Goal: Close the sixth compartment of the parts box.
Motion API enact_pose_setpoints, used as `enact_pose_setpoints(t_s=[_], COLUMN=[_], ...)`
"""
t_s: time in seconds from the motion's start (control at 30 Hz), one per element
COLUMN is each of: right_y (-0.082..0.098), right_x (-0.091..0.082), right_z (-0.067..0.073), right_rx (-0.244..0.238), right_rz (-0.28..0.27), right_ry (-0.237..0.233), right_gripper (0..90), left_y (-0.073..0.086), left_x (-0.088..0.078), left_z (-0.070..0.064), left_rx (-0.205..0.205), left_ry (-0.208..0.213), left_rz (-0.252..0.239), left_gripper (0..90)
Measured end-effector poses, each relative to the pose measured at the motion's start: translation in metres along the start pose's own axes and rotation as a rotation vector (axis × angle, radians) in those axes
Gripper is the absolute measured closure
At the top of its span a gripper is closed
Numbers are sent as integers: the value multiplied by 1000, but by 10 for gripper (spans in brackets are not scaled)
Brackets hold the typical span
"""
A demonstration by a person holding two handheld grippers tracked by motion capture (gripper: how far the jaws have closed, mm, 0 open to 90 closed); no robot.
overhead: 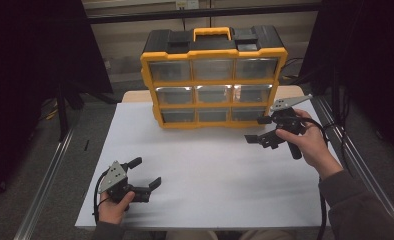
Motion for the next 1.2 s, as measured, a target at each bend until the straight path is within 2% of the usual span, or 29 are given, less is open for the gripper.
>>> enact_pose_setpoints(t_s=[0.1, 0.6, 0.63, 0.67, 0.7, 0.73, 0.83, 0.87, 0.9, 0.97, 1.0, 1.2], right_y=[4, 29, 31, 32, 34, 36, 42, 44, 46, 50, 52, 64], right_x=[-1, -2, -2, -3, -3, -4, -6, -7, -7, -9, -10, -13], right_z=[0, 2, 2, 3, 3, 3, 2, 2, 2, 2, 3, 7], right_rx=[5, 6, 9, 11, 12, 13, 25, 27, 32, 37, 39, 33], right_rz=[-5, -21, -21, -24, -24, -24, -37, -42, -50, -55, -59, -89], right_ry=[-2, 9, 7, 9, 5, 7, 8, 9, 8, 11, 9, 23], right_gripper=[109, 111, 111, 111, 111, 111, 111, 111, 111, 111, 111, 109], left_y=[0, 0, 0, 0, 0, 0, 0, 0, 0, 0, 0, 0], left_x=[0, 0, 0, 0, 0, 0, 0, -1, -1, 0, 0, 0], left_z=[-1, -1, 0, -1, -1, 0, 0, 0, 1, 0, 0, 1], left_rx=[-11, -9, -9, -8, -8, -8, -4, -2, 7, -10, -9, 1], left_ry=[0, 1, 27, 1, -1, 26, 27, -3, 0, -1, 27, 24], left_rz=[-7, -2, -7, -1, -1, -4, -4, 2, 10, -3, -9, -3], left_gripper=[15, 15, 15, 15, 15, 15, 15, 15, 15, 15, 15, 15])
Point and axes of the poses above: each handheld gripper's, and its own axes: x roughly forward along the jaws, y roughly out of its underside, z roughly to its left, the point moved 3 cm from there along x, roughly forward along the jaws, and after that the axes turned 1 degree about -x, right-handed, at the moved point
